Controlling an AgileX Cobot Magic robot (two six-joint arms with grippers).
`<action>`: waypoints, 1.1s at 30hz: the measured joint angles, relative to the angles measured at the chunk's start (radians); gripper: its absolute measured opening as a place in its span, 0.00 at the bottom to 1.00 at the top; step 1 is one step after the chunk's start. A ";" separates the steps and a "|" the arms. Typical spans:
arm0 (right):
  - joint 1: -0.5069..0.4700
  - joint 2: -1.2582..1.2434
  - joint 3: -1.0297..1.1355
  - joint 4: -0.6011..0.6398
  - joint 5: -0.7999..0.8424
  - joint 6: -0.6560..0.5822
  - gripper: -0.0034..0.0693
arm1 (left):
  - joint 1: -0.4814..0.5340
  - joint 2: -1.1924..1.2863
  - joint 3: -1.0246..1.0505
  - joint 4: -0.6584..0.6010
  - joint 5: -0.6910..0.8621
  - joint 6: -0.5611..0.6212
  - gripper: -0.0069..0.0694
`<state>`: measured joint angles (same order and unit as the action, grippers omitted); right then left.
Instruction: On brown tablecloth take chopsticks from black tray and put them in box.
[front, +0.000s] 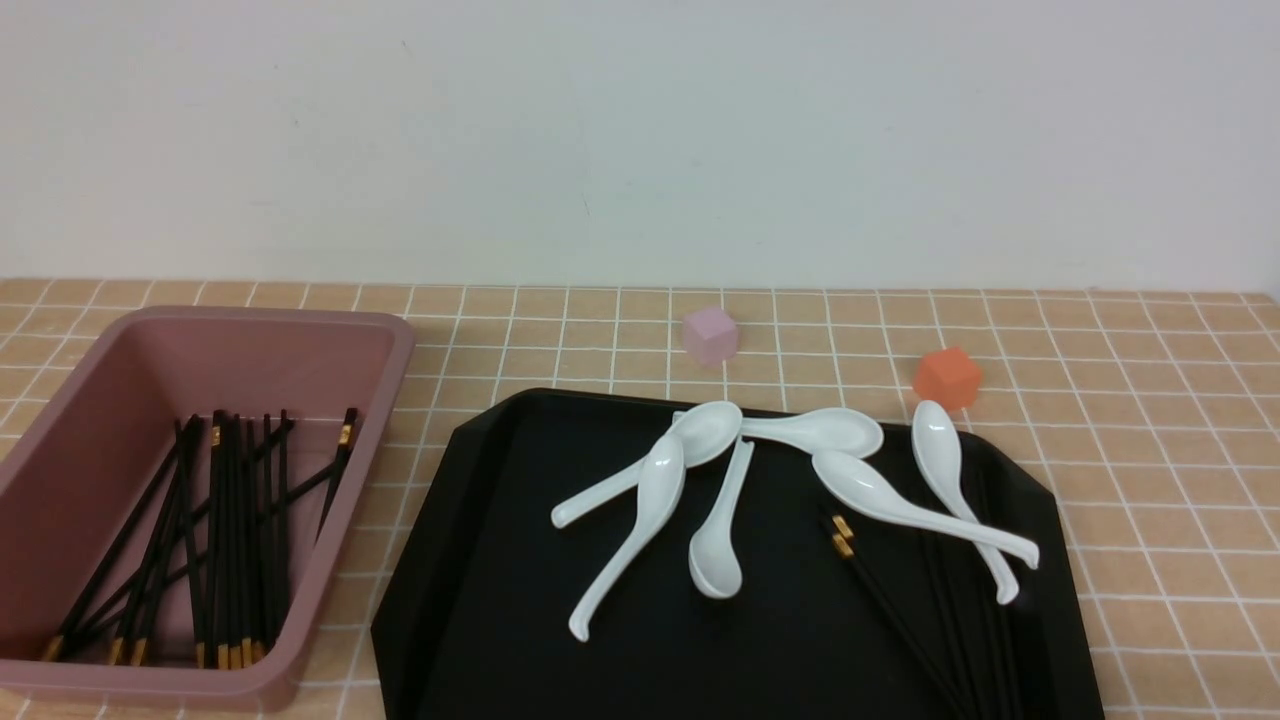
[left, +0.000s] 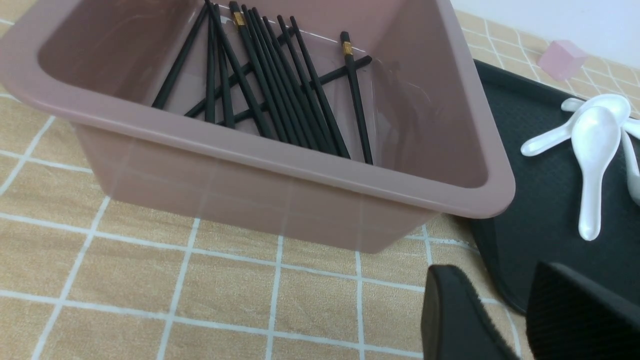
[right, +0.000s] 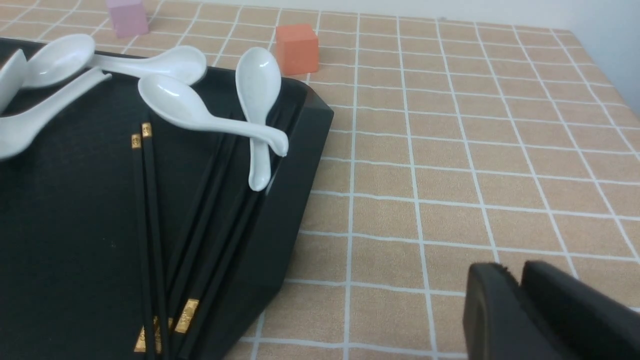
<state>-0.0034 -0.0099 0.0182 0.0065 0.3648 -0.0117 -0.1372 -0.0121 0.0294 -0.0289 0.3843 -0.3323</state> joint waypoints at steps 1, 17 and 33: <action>0.000 0.000 0.000 0.000 0.000 0.000 0.19 | 0.000 0.000 0.000 0.000 0.000 0.000 0.40; 0.000 0.000 0.000 0.003 0.000 0.000 0.22 | 0.000 0.000 0.000 0.000 0.000 0.000 0.40; 0.000 0.000 0.000 0.001 0.000 -0.001 0.23 | 0.000 0.000 0.000 0.000 0.000 0.000 0.40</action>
<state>-0.0034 -0.0099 0.0182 0.0077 0.3648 -0.0128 -0.1372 -0.0121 0.0294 -0.0289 0.3843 -0.3323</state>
